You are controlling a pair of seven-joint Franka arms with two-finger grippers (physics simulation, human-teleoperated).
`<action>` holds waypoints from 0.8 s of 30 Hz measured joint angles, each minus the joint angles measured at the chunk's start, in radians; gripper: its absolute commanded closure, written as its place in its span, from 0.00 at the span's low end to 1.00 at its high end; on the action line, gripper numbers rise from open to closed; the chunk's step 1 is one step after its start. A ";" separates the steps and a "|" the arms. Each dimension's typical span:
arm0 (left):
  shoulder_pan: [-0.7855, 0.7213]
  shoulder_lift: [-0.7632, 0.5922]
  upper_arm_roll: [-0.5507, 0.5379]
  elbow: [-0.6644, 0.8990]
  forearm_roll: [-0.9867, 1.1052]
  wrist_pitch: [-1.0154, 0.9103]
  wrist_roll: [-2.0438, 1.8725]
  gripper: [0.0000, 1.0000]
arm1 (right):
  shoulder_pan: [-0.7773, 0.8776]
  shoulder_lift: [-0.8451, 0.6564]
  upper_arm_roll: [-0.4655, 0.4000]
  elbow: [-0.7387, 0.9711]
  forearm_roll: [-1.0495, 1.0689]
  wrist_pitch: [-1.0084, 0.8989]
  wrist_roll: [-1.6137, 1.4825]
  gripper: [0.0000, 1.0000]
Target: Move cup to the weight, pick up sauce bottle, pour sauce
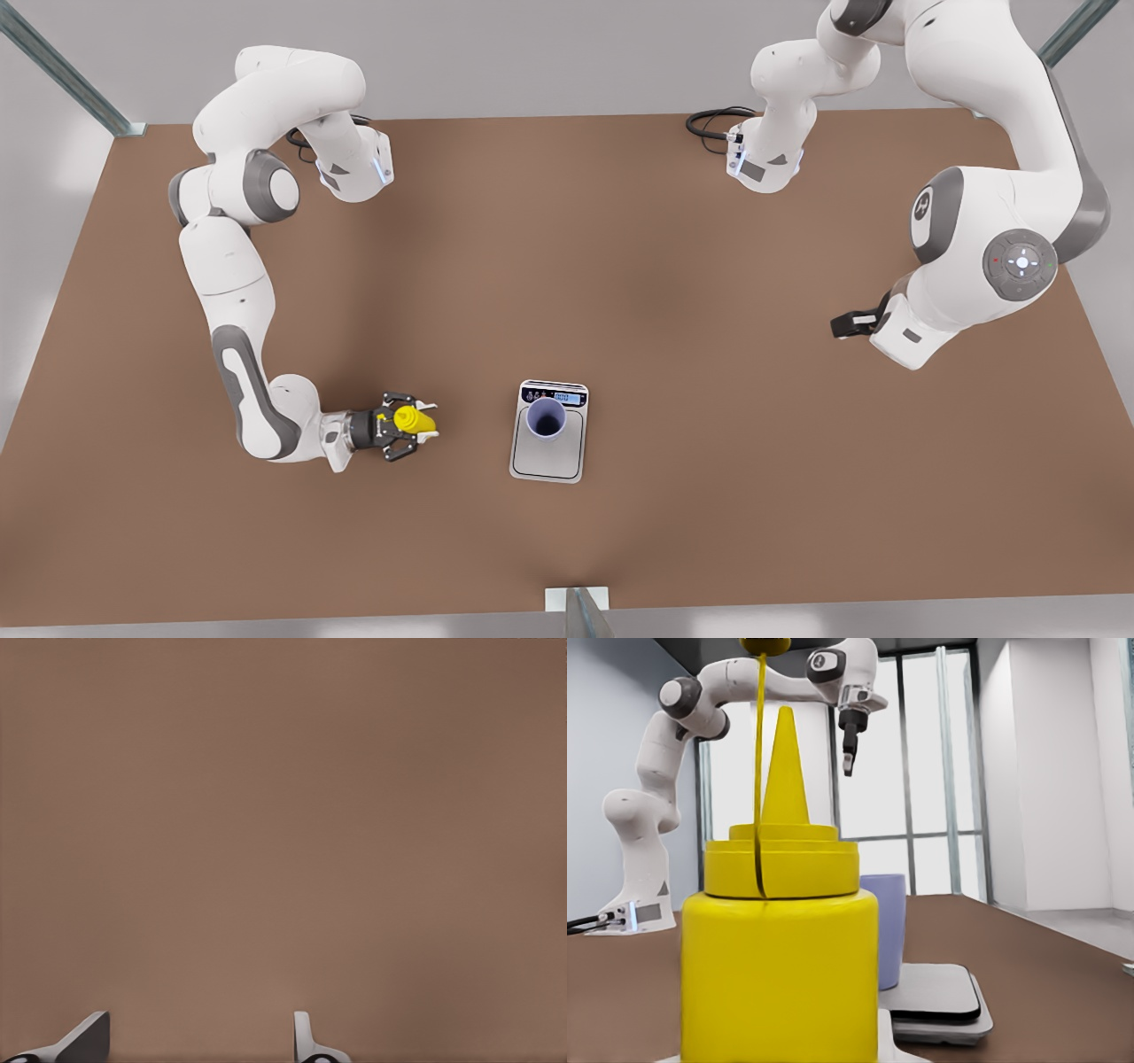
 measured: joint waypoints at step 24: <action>-0.013 0.000 -0.001 0.000 0.000 -0.003 -0.008 0.00 | -0.111 -0.032 -0.023 -0.084 -0.105 -0.001 0.018 0.00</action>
